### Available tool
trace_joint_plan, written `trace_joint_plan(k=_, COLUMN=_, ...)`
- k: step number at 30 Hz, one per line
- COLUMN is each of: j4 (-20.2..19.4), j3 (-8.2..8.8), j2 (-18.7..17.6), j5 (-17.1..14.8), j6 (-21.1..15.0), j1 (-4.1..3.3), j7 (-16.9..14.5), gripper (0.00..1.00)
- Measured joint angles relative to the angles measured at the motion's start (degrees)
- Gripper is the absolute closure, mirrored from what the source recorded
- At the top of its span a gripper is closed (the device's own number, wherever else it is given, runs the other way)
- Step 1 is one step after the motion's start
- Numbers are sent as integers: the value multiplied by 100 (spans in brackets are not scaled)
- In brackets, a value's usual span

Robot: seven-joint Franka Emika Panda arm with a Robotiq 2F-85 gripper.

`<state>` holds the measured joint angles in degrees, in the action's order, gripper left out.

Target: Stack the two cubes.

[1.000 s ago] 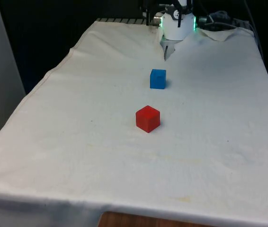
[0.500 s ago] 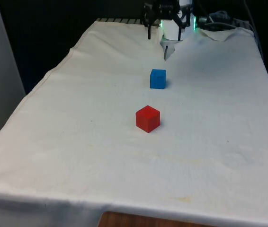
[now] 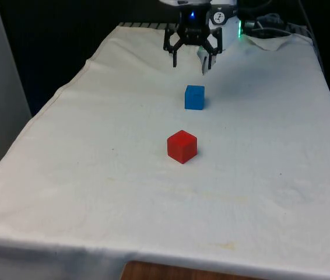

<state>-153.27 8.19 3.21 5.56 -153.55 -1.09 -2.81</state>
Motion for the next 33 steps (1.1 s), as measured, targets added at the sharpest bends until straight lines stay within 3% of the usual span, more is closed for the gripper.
trace_joint_plan(k=15, j4=46, j3=11, j2=-773, j5=-344, j6=-636, j1=-6, j7=-109, gripper=0)
trace_joint_plan(k=33, j4=235, j3=-23, j2=-1495, j5=-435, j6=-1278, j1=-6, j7=-80, gripper=0)
